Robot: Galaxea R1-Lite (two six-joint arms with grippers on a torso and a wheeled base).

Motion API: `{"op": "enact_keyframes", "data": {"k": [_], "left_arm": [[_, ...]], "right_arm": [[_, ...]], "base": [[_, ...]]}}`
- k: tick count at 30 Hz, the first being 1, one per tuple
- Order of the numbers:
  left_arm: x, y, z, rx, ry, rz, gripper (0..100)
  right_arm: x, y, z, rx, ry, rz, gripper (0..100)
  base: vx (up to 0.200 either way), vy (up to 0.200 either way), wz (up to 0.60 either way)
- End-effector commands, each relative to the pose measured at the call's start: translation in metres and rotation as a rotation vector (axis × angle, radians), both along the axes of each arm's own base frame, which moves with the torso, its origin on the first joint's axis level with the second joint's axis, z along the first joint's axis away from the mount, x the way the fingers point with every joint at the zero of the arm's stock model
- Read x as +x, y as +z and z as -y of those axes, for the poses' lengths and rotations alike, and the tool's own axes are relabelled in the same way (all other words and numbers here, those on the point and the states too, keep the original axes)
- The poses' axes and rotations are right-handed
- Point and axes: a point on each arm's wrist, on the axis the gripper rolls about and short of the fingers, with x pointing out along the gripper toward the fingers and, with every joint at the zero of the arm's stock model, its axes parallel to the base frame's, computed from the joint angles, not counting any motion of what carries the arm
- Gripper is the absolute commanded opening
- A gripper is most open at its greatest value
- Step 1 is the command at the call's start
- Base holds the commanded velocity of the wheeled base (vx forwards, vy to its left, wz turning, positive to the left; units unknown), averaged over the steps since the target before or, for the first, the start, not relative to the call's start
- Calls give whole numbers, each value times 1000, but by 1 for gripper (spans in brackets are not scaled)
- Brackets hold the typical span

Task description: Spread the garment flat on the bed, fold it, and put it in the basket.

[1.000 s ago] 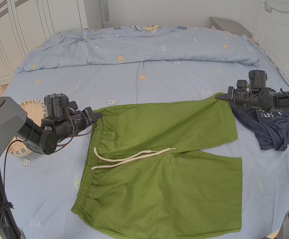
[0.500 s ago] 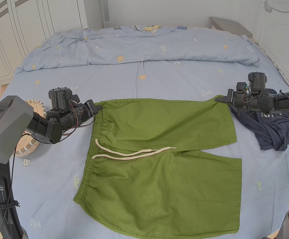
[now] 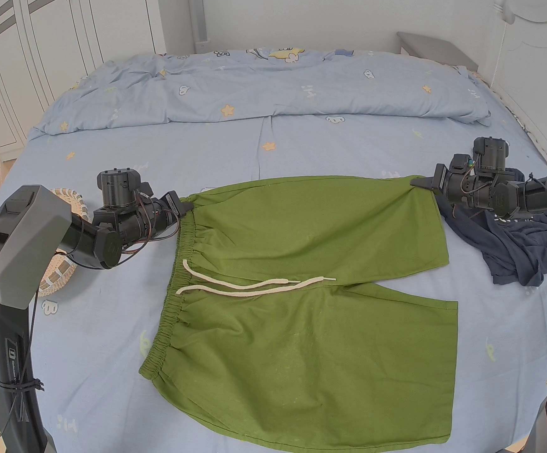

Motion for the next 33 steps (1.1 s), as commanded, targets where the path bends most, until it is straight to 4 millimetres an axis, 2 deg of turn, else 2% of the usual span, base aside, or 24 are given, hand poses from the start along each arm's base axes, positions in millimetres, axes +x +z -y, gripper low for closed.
{"op": "enact_keyframes", "data": {"k": [1,11,12,20,25,29,30,33], "left_arm": [[1,-3,0,1,0,-8,0],[1,0,1,4,0,-38,0],[1,0,1,4,0,-40,100],[-2,-3,0,8,6,-63,100],[-13,11,-5,8,17,-52,100],[-21,22,-5,3,15,-41,100],[-28,24,-4,4,10,-50,100],[-38,22,-4,9,6,-69,100]], "right_arm": [[3,-12,5,-2,-18,-23,0],[6,-18,5,-6,-33,-37,0],[6,-18,5,-6,-31,-37,100],[4,-17,10,-6,-40,-40,100],[7,-8,19,18,-69,-20,100],[12,4,16,44,-75,0,100],[17,6,13,78,-81,-4,100],[30,-1,4,135,-83,-29,100]], "base": [[0,0,0],[0,0,0],[0,0,0],[0,0,0],[0,0,0],[0,0,0],[0,0,0],[0,0,0]]}}
